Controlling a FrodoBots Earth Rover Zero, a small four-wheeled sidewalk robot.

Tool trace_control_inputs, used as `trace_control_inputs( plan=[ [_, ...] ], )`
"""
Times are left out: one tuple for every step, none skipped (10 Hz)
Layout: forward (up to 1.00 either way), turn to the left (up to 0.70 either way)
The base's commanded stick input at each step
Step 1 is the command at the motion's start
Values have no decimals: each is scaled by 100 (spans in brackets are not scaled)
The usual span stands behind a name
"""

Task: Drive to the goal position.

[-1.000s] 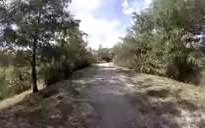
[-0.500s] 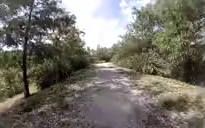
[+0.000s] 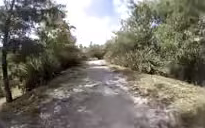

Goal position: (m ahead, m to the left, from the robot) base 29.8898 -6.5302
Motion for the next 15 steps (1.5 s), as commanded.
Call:
trace_control_inputs(
  plan=[
    [85,0],
    [85,0],
    [85,0],
    [85,0],
    [85,0],
    [85,0],
    [85,0],
    [85,0],
    [85,0],
    [85,0],
    [85,0],
    [85,0],
    [85,0],
    [85,0],
    [85,0]
  ],
)
